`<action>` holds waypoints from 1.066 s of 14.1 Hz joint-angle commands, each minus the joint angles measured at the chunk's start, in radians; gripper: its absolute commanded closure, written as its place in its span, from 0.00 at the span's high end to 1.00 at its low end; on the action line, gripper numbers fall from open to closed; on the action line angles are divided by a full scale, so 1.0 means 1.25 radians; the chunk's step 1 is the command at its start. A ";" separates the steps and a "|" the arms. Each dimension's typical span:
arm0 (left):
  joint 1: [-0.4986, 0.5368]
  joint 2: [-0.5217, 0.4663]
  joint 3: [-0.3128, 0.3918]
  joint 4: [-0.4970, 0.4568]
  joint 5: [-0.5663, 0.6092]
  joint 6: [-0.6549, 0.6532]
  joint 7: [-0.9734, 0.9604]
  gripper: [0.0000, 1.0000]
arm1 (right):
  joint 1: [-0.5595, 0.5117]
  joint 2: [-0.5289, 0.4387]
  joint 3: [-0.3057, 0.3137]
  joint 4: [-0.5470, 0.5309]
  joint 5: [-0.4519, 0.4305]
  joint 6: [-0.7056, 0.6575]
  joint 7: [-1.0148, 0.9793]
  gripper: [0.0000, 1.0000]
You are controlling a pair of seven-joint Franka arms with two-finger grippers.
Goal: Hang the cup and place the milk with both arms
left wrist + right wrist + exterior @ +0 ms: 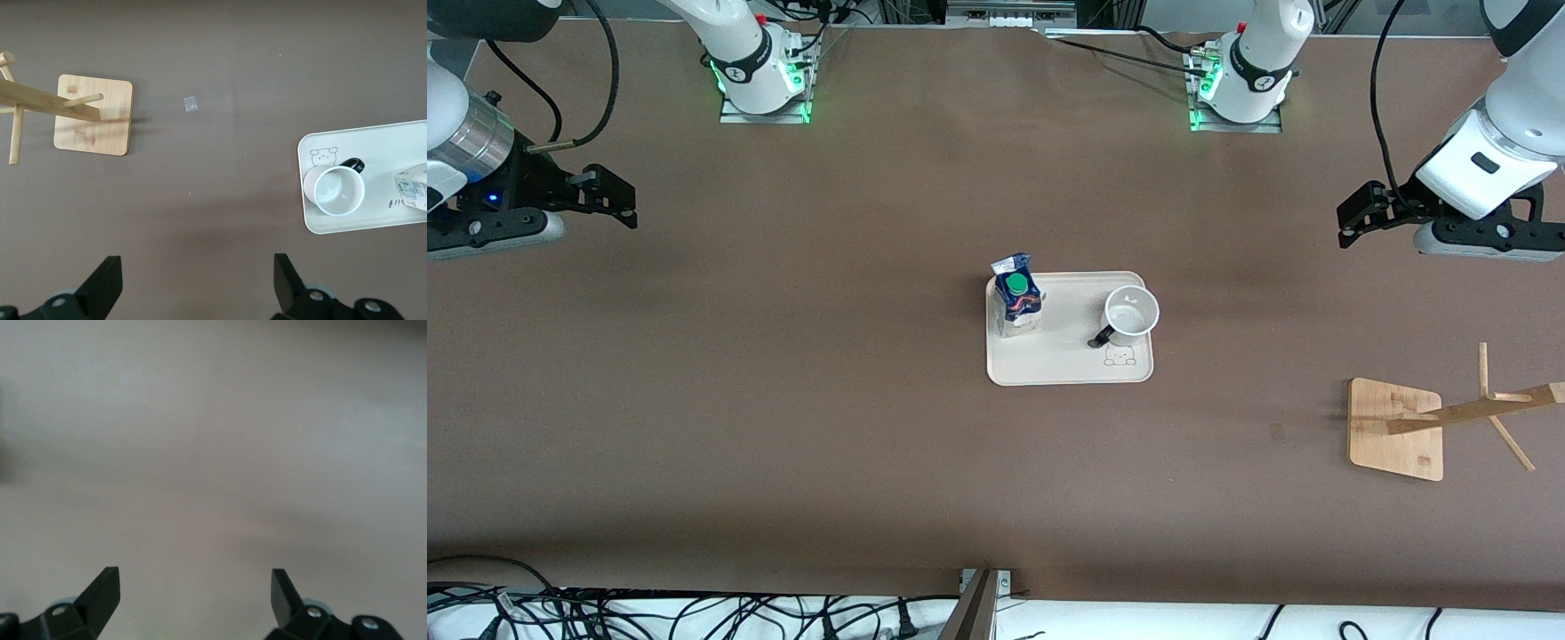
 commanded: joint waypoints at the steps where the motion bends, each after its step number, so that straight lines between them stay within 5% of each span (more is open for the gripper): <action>1: -0.003 0.017 -0.002 0.034 0.017 -0.023 -0.004 1.00 | 0.010 0.014 0.006 0.019 0.009 -0.017 -0.004 1.00; 7: -0.004 0.017 -0.002 0.034 0.017 -0.023 -0.004 1.00 | 0.104 0.064 0.015 0.023 0.025 -0.047 -0.007 1.00; 11: -0.003 0.017 -0.002 0.034 0.017 -0.023 -0.004 1.00 | 0.180 0.177 0.016 0.156 0.146 -0.048 0.056 1.00; 15: -0.004 0.017 -0.002 0.034 0.017 -0.023 -0.004 1.00 | 0.318 0.306 0.015 0.277 0.167 0.007 0.200 1.00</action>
